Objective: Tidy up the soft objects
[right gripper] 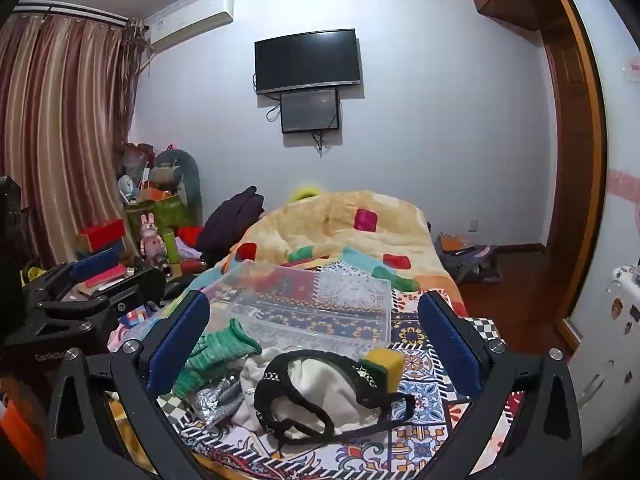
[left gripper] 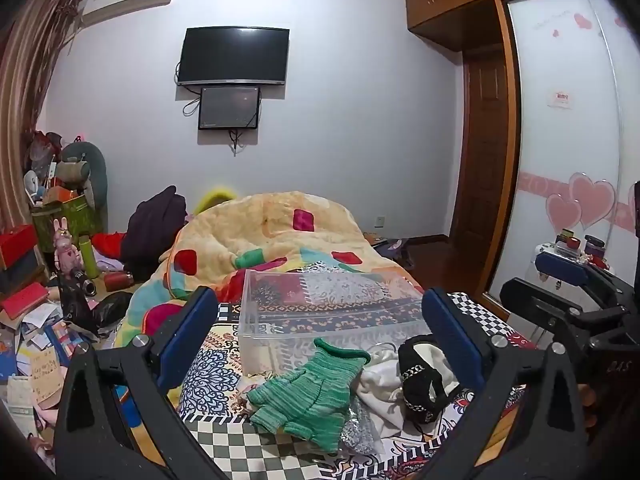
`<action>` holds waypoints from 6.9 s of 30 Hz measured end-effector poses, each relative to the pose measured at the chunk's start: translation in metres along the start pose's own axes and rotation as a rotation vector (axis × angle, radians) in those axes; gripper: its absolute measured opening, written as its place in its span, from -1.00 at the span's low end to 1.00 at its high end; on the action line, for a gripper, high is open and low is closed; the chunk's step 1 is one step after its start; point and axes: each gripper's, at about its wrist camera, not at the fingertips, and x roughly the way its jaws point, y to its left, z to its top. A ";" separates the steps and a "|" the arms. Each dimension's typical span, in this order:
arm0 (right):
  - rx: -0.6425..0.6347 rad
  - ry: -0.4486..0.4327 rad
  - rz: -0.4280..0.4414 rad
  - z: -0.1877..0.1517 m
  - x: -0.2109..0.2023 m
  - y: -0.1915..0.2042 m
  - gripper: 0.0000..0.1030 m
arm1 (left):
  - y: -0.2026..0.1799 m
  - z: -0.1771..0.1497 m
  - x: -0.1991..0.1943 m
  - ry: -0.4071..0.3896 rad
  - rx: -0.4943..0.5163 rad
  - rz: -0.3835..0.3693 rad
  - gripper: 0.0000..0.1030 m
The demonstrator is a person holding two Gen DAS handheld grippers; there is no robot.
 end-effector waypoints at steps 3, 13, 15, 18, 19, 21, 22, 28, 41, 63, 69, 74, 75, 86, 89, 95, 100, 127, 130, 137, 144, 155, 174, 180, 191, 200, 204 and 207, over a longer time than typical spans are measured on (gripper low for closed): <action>0.004 0.002 0.001 0.001 0.001 0.000 1.00 | -0.004 0.000 -0.001 -0.007 0.012 0.001 1.00; 0.014 -0.005 0.000 0.002 -0.002 -0.002 1.00 | -0.005 0.002 -0.003 -0.007 0.012 0.003 1.00; 0.014 -0.007 0.002 0.002 -0.002 -0.001 1.00 | -0.006 0.001 -0.002 -0.008 0.009 0.007 1.00; 0.013 -0.008 0.003 0.002 -0.003 -0.001 1.00 | -0.004 0.002 -0.002 -0.008 0.006 0.010 1.00; 0.013 -0.009 0.003 0.002 -0.004 -0.001 1.00 | -0.004 0.002 -0.002 -0.008 0.005 0.011 1.00; 0.011 -0.009 0.005 0.002 -0.004 0.000 1.00 | -0.003 0.002 -0.001 -0.011 0.004 0.014 1.00; 0.010 -0.009 0.004 0.002 -0.004 0.000 1.00 | -0.003 0.002 -0.001 -0.011 0.005 0.015 1.00; 0.010 -0.014 0.009 0.002 -0.004 0.000 1.00 | -0.003 0.000 -0.002 -0.014 0.007 0.017 1.00; 0.012 -0.019 0.011 0.000 -0.004 -0.001 1.00 | -0.003 0.000 -0.004 -0.017 0.012 0.022 1.00; 0.010 -0.021 0.019 -0.002 -0.003 0.001 1.00 | -0.003 0.001 -0.005 -0.020 0.016 0.025 1.00; 0.009 -0.021 0.019 -0.001 -0.003 0.000 1.00 | -0.003 0.001 -0.007 -0.020 0.014 0.024 1.00; 0.009 -0.021 0.020 -0.001 -0.003 0.000 1.00 | -0.003 0.001 -0.007 -0.020 0.015 0.022 1.00; 0.010 -0.021 0.020 -0.001 -0.003 0.001 1.00 | -0.003 0.001 -0.007 -0.021 0.015 0.023 1.00; 0.006 0.031 0.014 -0.007 0.007 -0.003 1.00 | -0.004 -0.008 0.010 0.069 0.032 -0.011 1.00; 0.017 0.093 0.017 -0.016 0.018 -0.009 1.00 | 0.000 -0.017 0.024 0.140 0.032 -0.029 1.00; 0.043 0.211 0.024 -0.036 0.038 -0.021 1.00 | 0.007 -0.038 0.048 0.249 0.006 -0.054 1.00; 0.091 0.295 0.077 -0.050 0.049 -0.029 1.00 | 0.011 -0.053 0.063 0.316 -0.005 -0.069 0.93; 0.049 0.382 0.229 -0.060 0.075 0.001 -0.68 | 0.025 -0.067 0.065 0.362 0.030 -0.119 -0.67; 0.061 0.349 0.249 -0.054 0.069 0.001 -0.70 | 0.025 -0.065 0.062 0.355 0.028 -0.119 -0.78; 0.067 0.275 0.266 -0.037 0.056 0.001 -0.71 | 0.028 -0.048 0.047 0.292 0.000 -0.118 -0.80; 0.052 0.208 0.269 -0.014 0.051 0.003 -0.71 | 0.027 -0.022 0.038 0.212 -0.007 -0.118 -0.80; 0.035 0.147 0.216 0.016 0.085 -0.004 -0.71 | 0.038 0.011 0.077 0.173 -0.022 -0.090 -0.80; 0.044 0.399 0.159 -0.004 0.179 -0.009 -0.71 | 0.044 -0.008 0.185 0.453 -0.003 -0.060 -0.80; 0.024 0.464 0.172 -0.012 0.191 -0.004 -0.69 | 0.040 -0.017 0.195 0.506 0.022 -0.054 -0.80; 0.007 0.412 0.136 -0.004 0.176 -0.007 0.00 | 0.039 -0.015 0.185 0.494 0.018 -0.052 -0.50; 0.022 0.316 0.117 0.017 0.147 -0.016 0.22 | 0.031 0.009 0.143 0.358 0.044 -0.039 0.13; 0.025 0.274 0.096 0.023 0.128 -0.022 0.30 | 0.029 0.016 0.120 0.302 0.048 -0.032 0.42; 0.018 0.249 0.066 0.023 0.114 -0.030 0.40 | 0.031 0.015 0.106 0.279 0.044 -0.027 0.57</action>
